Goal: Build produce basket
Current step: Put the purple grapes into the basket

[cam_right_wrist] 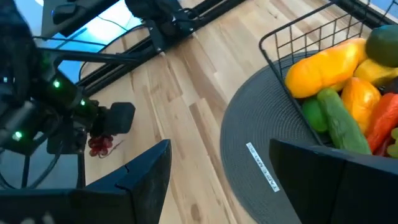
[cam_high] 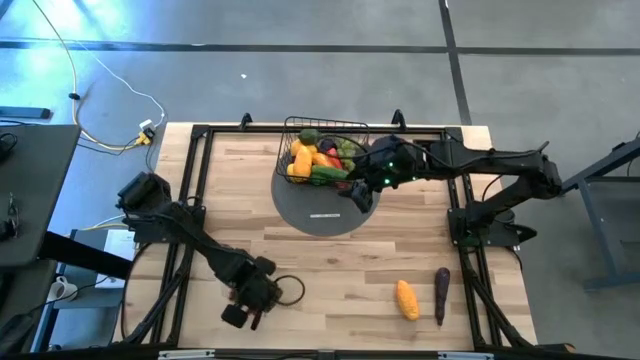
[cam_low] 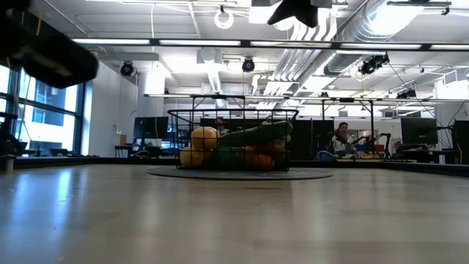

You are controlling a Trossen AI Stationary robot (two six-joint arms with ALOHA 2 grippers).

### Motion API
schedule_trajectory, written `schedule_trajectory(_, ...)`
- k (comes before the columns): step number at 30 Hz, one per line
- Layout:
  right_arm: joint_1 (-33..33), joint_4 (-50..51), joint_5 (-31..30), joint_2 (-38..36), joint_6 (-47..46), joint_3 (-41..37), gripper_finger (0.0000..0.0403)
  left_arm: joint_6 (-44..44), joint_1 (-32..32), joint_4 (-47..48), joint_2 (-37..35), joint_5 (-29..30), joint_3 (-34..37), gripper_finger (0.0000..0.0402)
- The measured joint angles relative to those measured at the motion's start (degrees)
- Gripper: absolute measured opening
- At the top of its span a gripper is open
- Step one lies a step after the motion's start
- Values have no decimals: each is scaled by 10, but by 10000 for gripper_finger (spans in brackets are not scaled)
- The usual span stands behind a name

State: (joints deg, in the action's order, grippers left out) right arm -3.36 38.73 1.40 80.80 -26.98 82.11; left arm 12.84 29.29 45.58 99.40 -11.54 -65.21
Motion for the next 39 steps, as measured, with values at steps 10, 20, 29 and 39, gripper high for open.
schedule_trajectory(10,19,-3,-45,0,0,0,252,30,-78,-35,-51,4,0,7)
schedule_trajectory(20,19,-54,-57,-8,-12,0,252,-51,-190,-43,-80,2,0,7)
schedule_trajectory(29,19,-71,-71,-29,-46,0,252,-102,-319,-81,-87,-23,0,7)
schedule_trajectory(39,19,-72,-94,-32,-86,0,252,-120,-437,-194,-88,-103,0,7)
